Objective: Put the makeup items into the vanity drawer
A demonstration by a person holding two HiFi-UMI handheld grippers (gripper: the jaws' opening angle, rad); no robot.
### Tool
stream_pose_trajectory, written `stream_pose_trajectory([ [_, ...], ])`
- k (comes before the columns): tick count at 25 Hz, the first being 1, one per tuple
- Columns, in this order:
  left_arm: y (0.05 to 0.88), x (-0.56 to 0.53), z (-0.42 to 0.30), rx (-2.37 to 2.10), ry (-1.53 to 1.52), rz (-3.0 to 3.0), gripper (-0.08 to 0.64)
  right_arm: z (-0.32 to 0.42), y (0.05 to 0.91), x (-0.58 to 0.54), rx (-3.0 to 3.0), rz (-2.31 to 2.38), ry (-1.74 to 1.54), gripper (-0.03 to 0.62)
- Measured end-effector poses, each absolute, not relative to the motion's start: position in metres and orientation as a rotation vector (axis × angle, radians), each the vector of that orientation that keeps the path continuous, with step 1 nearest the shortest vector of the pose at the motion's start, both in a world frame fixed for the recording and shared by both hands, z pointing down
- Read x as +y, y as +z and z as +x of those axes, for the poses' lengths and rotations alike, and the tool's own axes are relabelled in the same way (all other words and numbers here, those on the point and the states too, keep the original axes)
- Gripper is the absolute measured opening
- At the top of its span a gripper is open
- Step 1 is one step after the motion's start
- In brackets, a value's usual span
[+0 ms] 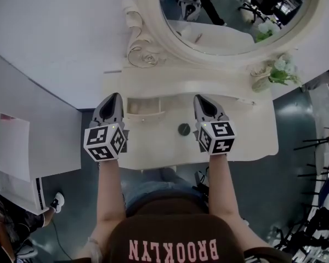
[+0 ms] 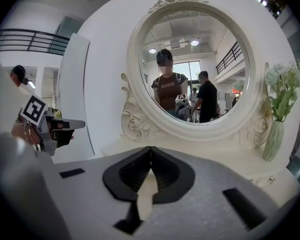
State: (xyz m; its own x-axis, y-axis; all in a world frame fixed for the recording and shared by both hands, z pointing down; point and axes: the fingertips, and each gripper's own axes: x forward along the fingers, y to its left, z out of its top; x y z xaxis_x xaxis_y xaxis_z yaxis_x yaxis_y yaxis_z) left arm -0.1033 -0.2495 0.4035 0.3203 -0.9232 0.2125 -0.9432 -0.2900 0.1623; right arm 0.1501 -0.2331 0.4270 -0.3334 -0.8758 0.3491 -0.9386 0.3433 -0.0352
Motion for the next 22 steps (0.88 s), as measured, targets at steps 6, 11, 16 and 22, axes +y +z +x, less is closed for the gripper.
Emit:
stream_pose_trajectory([
  [6, 0.428, -0.238, -0.094, -1.665, 0.176, 2.305, 0.006, 0.155, 0.461, -0.217, -2.308, 1.602, 0.425, 0.0],
  [11, 0.459, -0.222, -0.09, -1.629, 0.248, 2.25, 0.006, 0.155, 0.498, -0.199, -2.27, 1.538, 0.52, 0.0],
  [16, 0.482, -0.21, -0.087, -1.613, 0.304, 2.21, 0.006, 0.152, 0.533, -0.181, -2.235, 1.451, 0.588, 0.0],
  [22, 0.512, -0.198, -0.084, -1.588, 0.37, 2.171, 0.006, 0.151, 0.573, -0.166, -2.176, 1.389, 0.686, 0.062],
])
